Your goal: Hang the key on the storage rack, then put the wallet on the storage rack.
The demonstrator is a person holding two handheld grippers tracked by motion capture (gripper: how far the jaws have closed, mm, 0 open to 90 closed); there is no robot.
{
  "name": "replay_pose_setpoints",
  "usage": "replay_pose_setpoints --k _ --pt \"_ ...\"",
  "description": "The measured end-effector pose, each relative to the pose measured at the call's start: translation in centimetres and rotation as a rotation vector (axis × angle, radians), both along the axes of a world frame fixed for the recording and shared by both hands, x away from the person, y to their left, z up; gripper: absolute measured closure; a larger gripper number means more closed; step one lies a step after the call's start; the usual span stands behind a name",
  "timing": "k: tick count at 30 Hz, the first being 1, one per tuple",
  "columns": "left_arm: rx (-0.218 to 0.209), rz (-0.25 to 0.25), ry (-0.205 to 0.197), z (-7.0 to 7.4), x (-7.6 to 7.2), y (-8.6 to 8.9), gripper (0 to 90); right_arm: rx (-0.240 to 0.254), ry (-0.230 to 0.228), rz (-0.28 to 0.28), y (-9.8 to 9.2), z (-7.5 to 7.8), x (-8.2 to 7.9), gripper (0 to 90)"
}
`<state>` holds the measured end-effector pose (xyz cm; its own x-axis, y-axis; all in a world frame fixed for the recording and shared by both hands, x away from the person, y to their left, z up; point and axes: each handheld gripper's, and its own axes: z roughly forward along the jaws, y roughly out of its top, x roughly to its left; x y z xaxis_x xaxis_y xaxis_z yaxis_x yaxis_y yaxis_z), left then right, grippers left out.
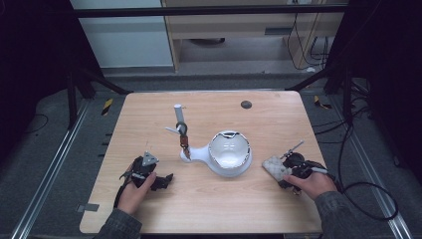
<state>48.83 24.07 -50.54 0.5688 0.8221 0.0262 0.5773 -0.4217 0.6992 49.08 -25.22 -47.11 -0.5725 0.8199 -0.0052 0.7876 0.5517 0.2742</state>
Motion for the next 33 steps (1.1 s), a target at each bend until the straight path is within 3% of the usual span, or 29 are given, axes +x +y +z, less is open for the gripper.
replay_pose_setpoints --k 6,14,20,33 --pt "-0.002 0.000 0.001 0.0 0.0 0.0 4.6 -0.006 -0.010 0.000 0.2 0.0 0.1 26.3" --pt "-0.003 0.000 0.001 0.0 0.0 0.0 4.5 -0.045 -0.044 0.044 0.5 0.7 -0.2 29.4" --pt "-0.003 0.000 0.002 0.0 0.0 0.0 4.3 -0.069 -0.102 0.085 1.2 2.5 -1.0 29.7" --pt "-0.006 -0.003 -0.003 -0.1 0.0 0.0 3.4 -0.108 -0.163 0.164 2.8 6.1 -2.2 29.7"
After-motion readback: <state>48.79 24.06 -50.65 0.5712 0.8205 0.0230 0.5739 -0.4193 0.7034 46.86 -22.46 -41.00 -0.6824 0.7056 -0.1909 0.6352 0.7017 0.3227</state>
